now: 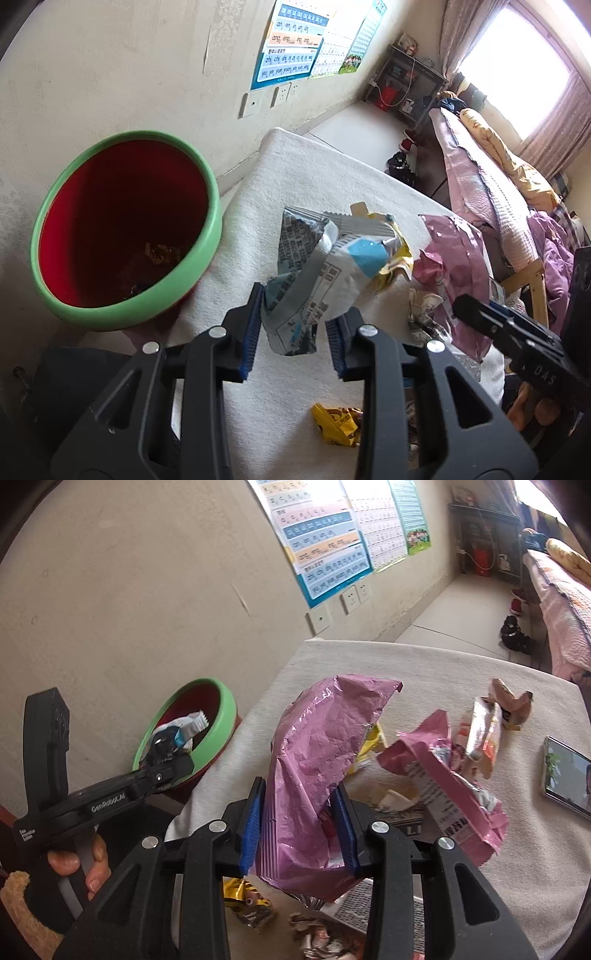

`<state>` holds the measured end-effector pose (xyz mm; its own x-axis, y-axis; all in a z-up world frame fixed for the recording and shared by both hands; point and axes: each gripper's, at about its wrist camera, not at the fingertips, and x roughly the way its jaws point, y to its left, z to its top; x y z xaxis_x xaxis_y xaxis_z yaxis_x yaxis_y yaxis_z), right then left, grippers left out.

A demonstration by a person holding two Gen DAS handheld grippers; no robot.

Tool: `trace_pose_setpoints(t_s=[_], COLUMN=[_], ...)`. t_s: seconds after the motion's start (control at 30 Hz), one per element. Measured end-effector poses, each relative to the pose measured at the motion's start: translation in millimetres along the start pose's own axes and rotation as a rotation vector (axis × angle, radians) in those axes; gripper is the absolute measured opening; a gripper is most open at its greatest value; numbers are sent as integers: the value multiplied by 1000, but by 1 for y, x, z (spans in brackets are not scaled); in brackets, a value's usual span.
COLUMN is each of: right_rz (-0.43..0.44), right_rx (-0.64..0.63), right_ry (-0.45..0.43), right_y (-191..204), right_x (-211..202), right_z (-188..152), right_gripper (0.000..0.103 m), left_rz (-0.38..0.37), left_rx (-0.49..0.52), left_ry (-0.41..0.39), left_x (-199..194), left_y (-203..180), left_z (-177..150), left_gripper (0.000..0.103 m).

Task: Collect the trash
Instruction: 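Drop the pink bag and blue-white wrapper into the red bin with both grippers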

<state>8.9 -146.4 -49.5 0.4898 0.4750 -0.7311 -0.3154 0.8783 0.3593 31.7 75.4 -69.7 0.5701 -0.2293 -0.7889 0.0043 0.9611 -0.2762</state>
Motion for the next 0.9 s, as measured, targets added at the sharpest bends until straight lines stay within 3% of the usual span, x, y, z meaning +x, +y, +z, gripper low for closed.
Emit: trace_pose_setpoints(t_s=[0.43, 0.7, 0.73, 0.77, 0.8, 0.9], right_rz=[203, 239, 247, 255, 259, 272], right_rx=[-59, -138, -142, -142, -138, -125], right_ry=[98, 144, 144, 143, 134, 110], right_y=[81, 135, 140, 144, 146, 148], right_x=[67, 112, 115, 118, 118, 114], right_z=[40, 62, 63, 65, 66, 69], right_gripper=[36, 36, 37, 47, 62, 65], left_rz=[180, 233, 243, 249, 245, 244], left_rx=[-172, -256, -269, -283, -303, -331], left_ry=[-90, -91, -93, -99, -108, -117], left_x=[-29, -27, -27, -29, -30, -32], left_y=[101, 144, 148, 151, 155, 160], left_z=[21, 31, 31, 31, 30, 29], left_gripper=[31, 31, 35, 45, 49, 55])
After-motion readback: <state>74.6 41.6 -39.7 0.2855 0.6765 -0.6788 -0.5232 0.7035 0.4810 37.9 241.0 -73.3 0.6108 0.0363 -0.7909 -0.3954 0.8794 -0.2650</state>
